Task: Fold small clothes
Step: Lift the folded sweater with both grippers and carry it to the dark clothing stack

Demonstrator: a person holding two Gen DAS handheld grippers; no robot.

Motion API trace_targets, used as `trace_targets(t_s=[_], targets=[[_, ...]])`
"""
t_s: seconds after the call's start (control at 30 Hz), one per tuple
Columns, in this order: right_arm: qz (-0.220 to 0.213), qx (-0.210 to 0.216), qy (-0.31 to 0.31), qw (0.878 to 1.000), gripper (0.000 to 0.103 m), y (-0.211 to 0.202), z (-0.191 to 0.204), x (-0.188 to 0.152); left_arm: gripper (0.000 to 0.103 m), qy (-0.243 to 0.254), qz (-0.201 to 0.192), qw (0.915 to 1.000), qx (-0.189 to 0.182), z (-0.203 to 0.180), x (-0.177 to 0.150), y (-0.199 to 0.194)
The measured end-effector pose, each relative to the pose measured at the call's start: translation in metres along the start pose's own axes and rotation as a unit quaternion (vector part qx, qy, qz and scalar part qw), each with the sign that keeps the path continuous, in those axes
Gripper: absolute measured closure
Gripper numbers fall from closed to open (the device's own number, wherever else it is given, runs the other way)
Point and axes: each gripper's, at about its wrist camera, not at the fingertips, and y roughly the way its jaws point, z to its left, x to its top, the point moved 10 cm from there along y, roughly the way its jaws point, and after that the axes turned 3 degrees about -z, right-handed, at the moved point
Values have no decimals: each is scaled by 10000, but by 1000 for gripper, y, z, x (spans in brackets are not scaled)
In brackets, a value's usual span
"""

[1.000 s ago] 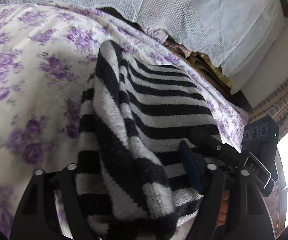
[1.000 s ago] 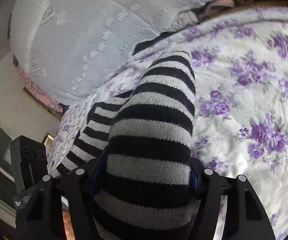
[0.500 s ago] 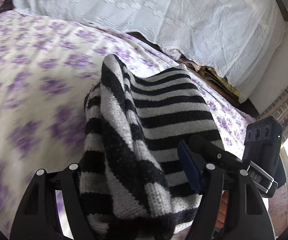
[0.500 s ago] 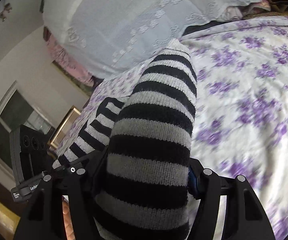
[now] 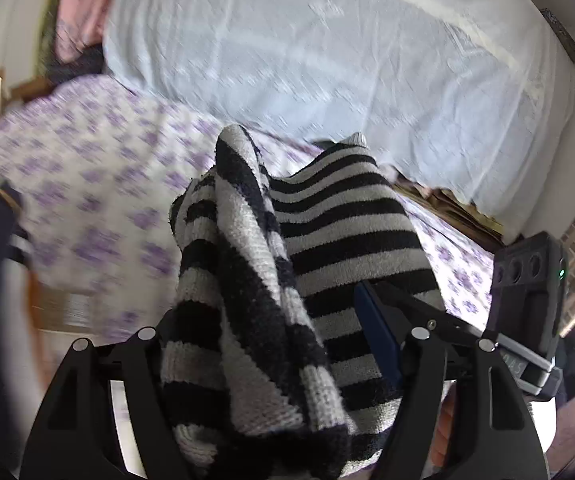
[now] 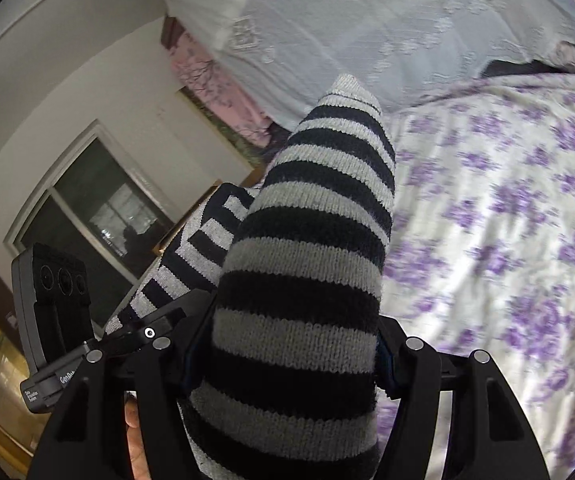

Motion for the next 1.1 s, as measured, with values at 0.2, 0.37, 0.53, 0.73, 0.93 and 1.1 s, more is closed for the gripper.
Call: trace_targets(t_s=[0.2, 0.37, 0.53, 0.73, 0.93, 1.1], targets=[[232, 551, -437, 9973, 37, 35, 100, 6, 33, -144, -519, 9971, 538, 55, 28, -74], [525, 967, -689, 9915, 37, 73, 179, -8, 33, -382, -878, 9904, 1001, 114, 38, -133], [867, 1262, -824, 9848, 37, 112, 238, -28, 33, -729, -1173, 9814, 1333, 170, 40, -179], [1186, 1327, -951, 9794, 37, 151, 268, -49, 33, -1055, -1274, 9755, 1450, 215, 32, -199], [1368, 1213, -951, 9785, 37, 169, 263, -65, 33, -1239, -1170, 9751, 1422, 241, 17, -189], [1492, 1083, -737, 9801, 37, 185, 244, -73, 31, -1325, -986, 9729, 1620, 259, 2, -171]])
